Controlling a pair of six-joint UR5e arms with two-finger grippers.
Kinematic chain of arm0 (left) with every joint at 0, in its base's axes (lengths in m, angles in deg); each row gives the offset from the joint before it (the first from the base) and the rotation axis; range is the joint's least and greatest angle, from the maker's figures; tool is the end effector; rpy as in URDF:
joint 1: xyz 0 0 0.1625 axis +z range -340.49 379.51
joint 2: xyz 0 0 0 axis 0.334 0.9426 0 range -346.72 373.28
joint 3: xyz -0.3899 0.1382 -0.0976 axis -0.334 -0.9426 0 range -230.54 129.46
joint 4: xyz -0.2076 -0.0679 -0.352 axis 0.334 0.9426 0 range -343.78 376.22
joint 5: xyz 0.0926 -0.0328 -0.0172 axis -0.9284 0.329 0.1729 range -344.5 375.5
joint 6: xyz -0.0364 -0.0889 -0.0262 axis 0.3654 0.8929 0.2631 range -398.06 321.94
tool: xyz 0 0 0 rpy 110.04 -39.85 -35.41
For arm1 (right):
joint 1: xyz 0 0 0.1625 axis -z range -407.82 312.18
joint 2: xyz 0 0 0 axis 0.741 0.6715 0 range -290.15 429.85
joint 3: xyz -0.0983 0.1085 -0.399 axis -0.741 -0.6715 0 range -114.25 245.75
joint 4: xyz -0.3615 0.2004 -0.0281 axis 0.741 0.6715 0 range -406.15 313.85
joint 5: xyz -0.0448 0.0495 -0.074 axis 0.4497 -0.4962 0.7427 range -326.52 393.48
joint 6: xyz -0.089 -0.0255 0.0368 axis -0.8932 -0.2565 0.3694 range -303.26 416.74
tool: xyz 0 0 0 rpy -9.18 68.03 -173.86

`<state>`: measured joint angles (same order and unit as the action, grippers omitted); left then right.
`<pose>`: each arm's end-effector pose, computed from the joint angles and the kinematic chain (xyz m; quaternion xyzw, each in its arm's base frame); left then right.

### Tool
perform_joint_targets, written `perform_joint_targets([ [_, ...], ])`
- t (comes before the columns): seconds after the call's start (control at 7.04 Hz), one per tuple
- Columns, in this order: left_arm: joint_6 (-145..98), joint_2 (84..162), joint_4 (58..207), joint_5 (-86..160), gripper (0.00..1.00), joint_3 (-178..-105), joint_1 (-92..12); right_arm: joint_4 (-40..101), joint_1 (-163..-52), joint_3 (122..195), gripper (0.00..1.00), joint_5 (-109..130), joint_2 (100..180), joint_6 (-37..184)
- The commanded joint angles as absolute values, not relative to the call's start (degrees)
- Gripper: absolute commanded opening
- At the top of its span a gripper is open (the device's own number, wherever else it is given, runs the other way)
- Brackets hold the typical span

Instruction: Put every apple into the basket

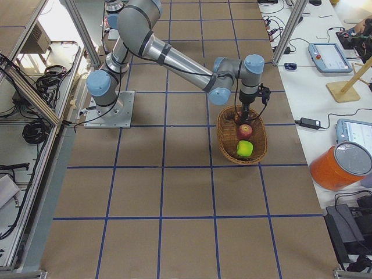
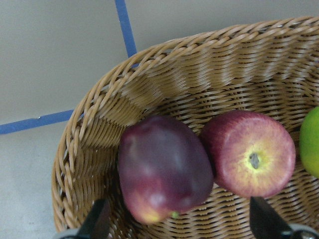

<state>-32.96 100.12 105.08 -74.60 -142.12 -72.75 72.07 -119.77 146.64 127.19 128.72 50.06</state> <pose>-0.1517 -0.4674 0.5031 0.0247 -0.9994 0.0238 0.0007 -0.0941 -0.6984 0.2911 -0.1006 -0.9929 0.0458 0.0432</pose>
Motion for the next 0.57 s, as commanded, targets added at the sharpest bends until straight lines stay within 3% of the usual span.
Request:
perform_joint_targets([
  [0.0,-32.96,100.12,105.08,-74.59,1.0,-142.12,-72.69,61.65,-121.81,147.04,1.0,126.47,136.88,50.58],
  [0.43,-33.05,100.21,105.08,-74.59,1.0,-142.21,-72.6,49.26,-132.86,147.4,1.0,126.38,146.91,51.98],
])
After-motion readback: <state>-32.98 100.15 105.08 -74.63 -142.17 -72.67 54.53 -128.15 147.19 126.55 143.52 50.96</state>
